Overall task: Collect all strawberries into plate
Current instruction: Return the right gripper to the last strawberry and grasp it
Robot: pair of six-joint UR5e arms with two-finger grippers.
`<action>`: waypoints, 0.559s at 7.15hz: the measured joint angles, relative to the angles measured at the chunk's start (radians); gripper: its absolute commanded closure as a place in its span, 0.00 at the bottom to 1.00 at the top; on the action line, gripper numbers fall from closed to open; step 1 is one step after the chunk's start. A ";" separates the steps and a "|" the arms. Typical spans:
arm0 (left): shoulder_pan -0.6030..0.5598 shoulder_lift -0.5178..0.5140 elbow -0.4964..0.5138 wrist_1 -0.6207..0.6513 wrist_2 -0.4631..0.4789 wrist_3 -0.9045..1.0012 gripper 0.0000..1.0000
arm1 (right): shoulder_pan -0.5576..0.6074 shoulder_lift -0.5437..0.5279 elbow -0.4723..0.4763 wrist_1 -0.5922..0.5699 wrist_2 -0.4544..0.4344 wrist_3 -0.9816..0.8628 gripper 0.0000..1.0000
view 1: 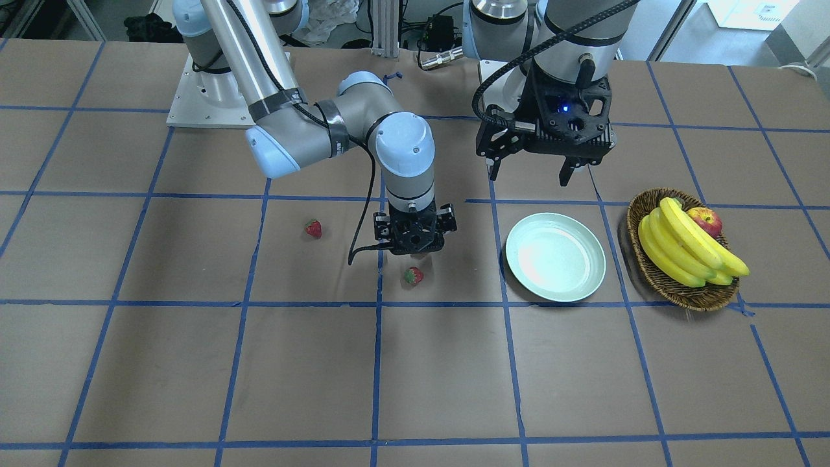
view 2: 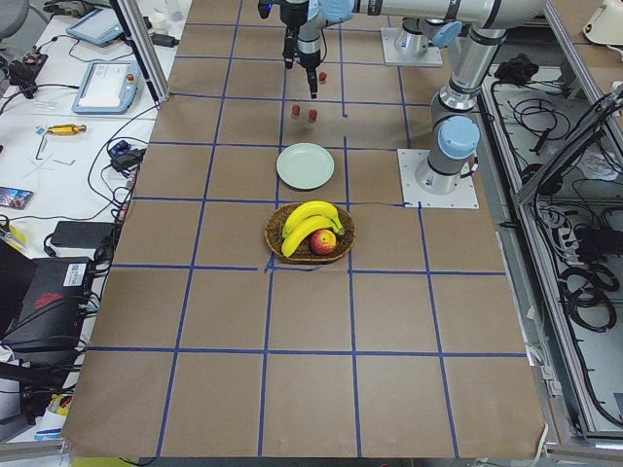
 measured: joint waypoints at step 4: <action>-0.001 0.001 -0.004 0.000 0.000 0.000 0.00 | -0.153 -0.116 0.200 0.060 -0.053 -0.260 0.00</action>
